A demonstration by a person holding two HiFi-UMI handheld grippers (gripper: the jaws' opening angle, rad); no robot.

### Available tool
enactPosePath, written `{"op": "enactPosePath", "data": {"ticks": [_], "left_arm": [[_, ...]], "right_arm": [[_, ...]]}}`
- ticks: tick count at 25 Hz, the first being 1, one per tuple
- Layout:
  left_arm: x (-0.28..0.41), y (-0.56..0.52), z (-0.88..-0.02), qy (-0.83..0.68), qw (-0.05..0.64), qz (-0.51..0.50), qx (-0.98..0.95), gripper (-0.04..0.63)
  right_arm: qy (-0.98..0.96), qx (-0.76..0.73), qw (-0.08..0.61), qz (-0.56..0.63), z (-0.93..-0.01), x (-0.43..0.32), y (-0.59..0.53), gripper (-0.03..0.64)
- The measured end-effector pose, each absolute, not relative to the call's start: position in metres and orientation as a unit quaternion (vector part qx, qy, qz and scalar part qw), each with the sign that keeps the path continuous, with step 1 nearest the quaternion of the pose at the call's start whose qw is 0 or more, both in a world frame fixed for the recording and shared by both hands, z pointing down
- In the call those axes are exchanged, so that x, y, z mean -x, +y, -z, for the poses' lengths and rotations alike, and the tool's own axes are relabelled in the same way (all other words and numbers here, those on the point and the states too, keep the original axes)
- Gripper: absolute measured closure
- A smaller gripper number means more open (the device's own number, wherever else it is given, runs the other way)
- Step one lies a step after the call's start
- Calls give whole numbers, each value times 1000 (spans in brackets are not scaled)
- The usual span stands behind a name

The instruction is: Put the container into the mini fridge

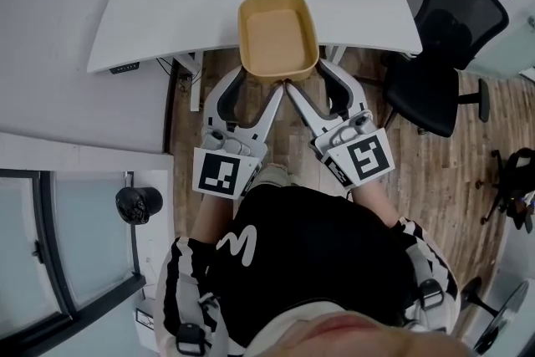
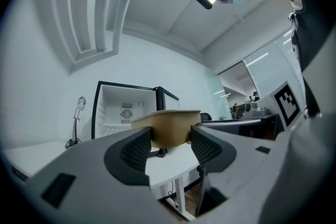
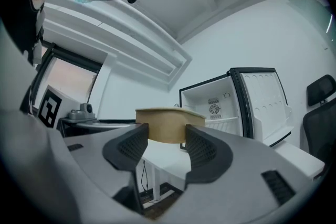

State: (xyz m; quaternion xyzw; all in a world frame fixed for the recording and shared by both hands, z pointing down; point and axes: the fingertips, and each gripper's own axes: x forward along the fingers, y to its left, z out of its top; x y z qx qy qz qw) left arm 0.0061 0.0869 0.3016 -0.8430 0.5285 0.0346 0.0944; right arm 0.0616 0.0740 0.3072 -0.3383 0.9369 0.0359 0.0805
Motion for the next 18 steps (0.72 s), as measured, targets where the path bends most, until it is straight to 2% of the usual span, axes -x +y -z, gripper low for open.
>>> {"op": "enactPosePath", "data": {"ticks": [18], "left_arm": [[-11,79,-294,519,109,-57,846,354]], "right_arm": [[935,340,88,-46,-304,-66,65,388]]}}
